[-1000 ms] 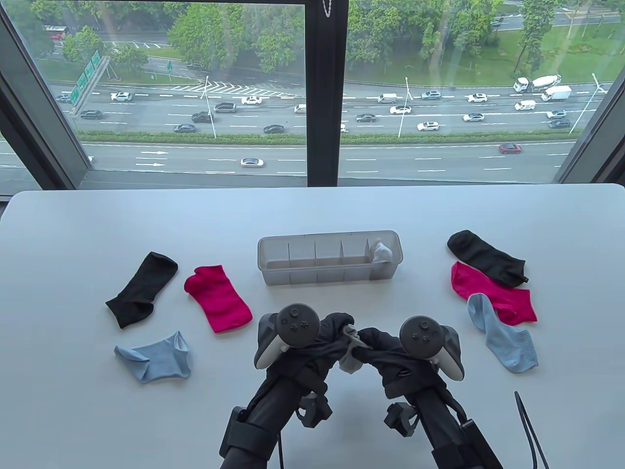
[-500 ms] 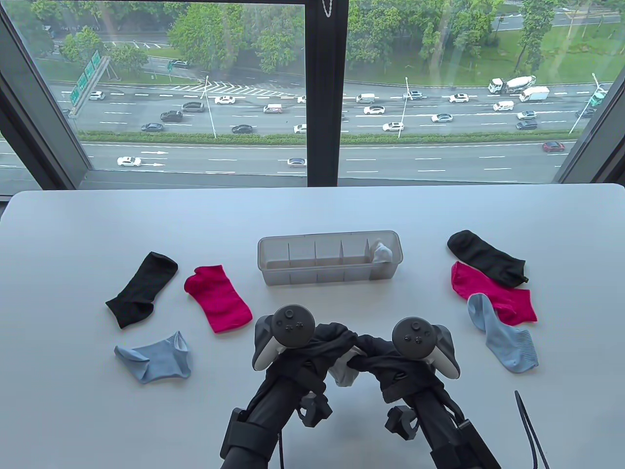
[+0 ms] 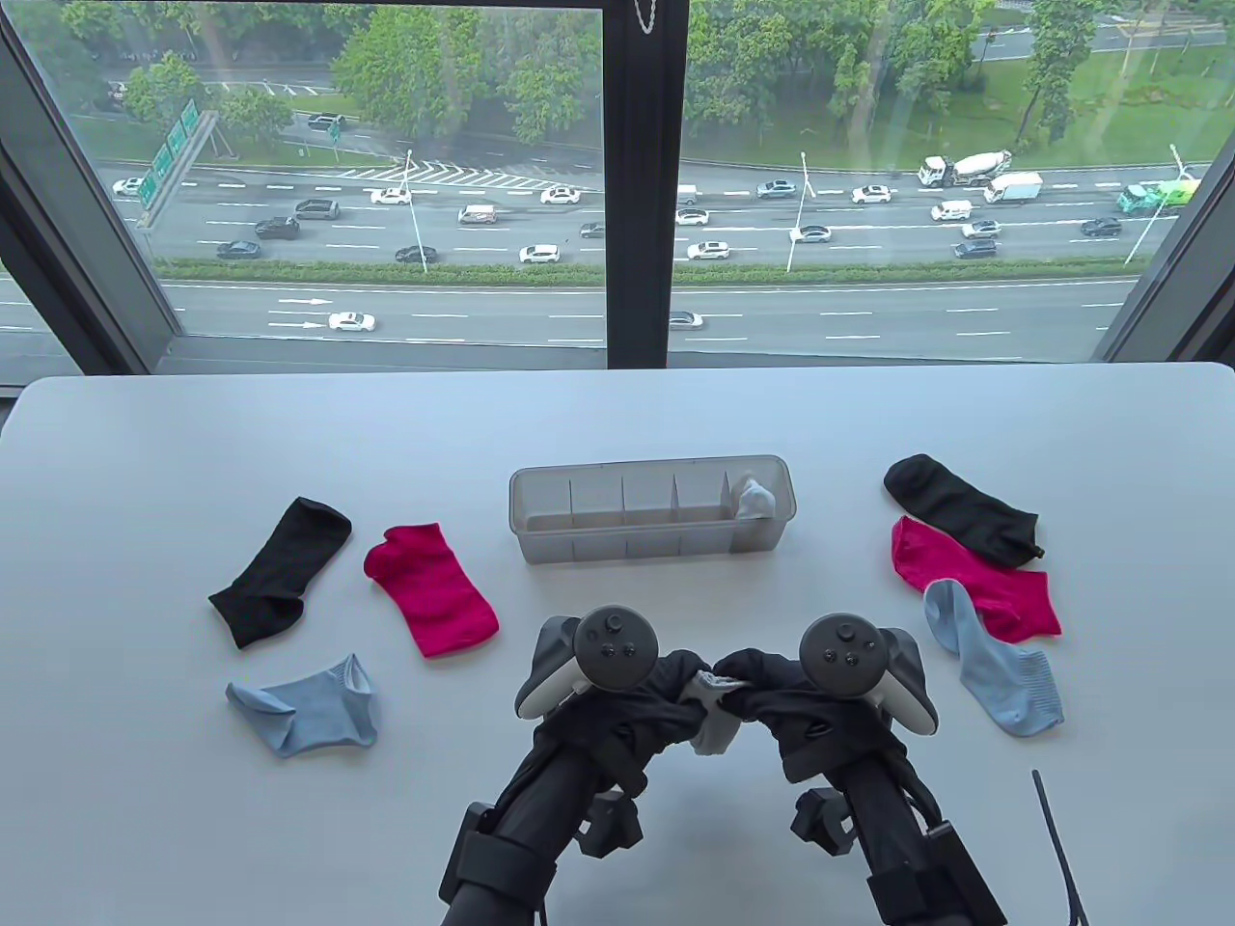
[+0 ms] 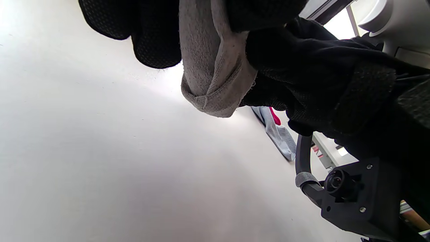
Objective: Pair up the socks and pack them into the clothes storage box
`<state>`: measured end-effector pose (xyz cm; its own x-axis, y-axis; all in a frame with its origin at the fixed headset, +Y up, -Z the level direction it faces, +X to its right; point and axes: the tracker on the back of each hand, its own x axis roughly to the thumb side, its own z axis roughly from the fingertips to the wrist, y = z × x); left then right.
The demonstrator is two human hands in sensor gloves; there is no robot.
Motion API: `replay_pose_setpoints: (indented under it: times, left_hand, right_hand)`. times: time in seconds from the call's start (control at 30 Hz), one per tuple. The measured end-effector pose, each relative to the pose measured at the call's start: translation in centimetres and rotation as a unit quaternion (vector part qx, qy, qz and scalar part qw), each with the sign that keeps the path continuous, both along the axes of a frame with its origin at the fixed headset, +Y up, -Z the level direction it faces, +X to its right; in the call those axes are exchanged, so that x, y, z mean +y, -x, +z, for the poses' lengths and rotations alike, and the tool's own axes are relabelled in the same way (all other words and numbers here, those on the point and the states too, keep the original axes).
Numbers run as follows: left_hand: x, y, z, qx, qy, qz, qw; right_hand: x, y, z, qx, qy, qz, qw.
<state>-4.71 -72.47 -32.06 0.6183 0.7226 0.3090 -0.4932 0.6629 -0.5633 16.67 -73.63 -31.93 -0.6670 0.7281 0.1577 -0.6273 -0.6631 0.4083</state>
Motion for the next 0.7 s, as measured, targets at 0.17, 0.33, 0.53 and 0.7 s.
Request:
replay_pose_setpoints:
  times: [0.17,0.33,0.53,0.7]
  left_hand:
    - [0.4,0.4,0.1,0.040,-0.028,0.003,0.999]
    - [0.4,1.0,0.1,0.052,-0.030,0.033,0.998]
    - [0.7,2.3,0.1,0.163,-0.066,0.068,0.982]
    - [-0.1,2.5,0.1,0.181,-0.001,0.162,0.970]
  right_hand:
    - [0.6,-0.1,0.3,-0.004,-0.010,-0.048,0.999]
    - [0.1,-0.6,0.2,-0.042,-0.001,-0.071,0.997]
    - [-0.2,-1.4,0.4,0.025,0.067,-0.124,0.990]
    - [-1.0,0.1,0.4,0.009,0.095,-0.212,0.973]
